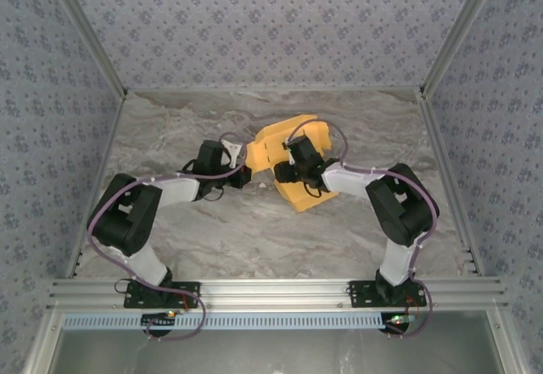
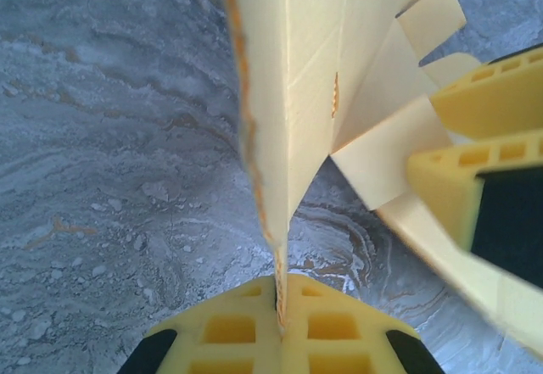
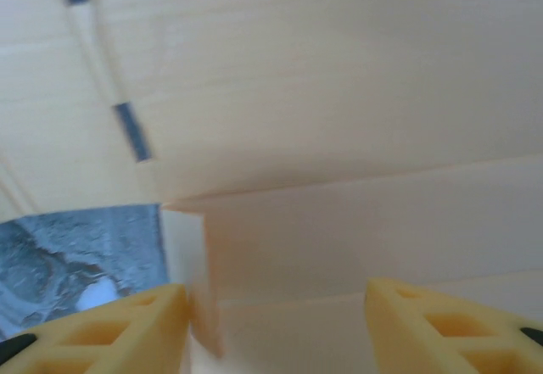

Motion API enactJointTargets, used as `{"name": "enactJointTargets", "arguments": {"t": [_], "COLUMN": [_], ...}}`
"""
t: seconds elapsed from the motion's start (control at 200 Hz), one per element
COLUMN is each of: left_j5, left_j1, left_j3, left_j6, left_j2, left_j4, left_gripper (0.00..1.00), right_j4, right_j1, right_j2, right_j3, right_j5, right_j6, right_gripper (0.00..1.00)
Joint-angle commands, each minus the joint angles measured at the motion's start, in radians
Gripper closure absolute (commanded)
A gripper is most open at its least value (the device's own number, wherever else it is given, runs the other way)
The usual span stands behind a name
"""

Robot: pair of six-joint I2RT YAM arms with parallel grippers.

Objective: Fold the paper box

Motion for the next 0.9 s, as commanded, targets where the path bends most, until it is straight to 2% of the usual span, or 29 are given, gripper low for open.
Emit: {"name": "enactJointTargets", "arguments": {"t": [0.0,0.06,0.15,0.25,0.345,0.455,0.525,0.62,0.81,0.894], "left_j5": [0.009,0.006,-0.018,-0.041,-0.06,-0.068,-0.076,-0.092,-0.121,-0.134], "left_j1": [0.005,0.001,-0.013,-0.027,-0.038,-0.043,-0.047,-0.062,-0.086,-0.094], "left_j3": [0.027,0.027,0.022,0.014,0.004,-0.007,-0.012,-0.018,-0.031,-0.041], "left_j6": [0.025,0.035,0.048,0.05,0.053,0.056,0.06,0.073,0.084,0.088], "left_j2": [0.023,0.026,0.021,0.011,0.002,0.004,0.004,0.001,0.001,-0.001], "left_j4": [0.014,0.018,0.026,0.039,0.053,0.063,0.069,0.071,0.088,0.101], "left_gripper": [1.0,1.0,1.0,1.0,1.0,1.0,1.0,1.0,1.0,1.0], "right_j4": [-0.017,-0.016,0.008,0.058,0.105,0.098,0.081,0.17,0.165,0.146], "right_j1": [-0.017,-0.019,-0.022,-0.016,0.007,0.01,0.003,0.007,-0.017,-0.044], "right_j2": [-0.003,-0.013,-0.07,-0.174,-0.275,-0.321,-0.319,-0.296,-0.197,-0.158], "right_j3": [-0.004,-0.009,-0.03,-0.079,-0.126,-0.12,-0.097,-0.089,0.004,0.042], "right_j5": [-0.01,-0.029,-0.049,-0.026,0.061,0.105,0.104,0.125,0.152,0.134], "right_j6": [0.067,0.107,0.225,0.464,0.692,0.913,1.074,1.231,1.384,1.406], "right_gripper": [0.42,0.41,0.31,0.26,0.22,0.19,0.17,0.17,0.18,0.19]}}
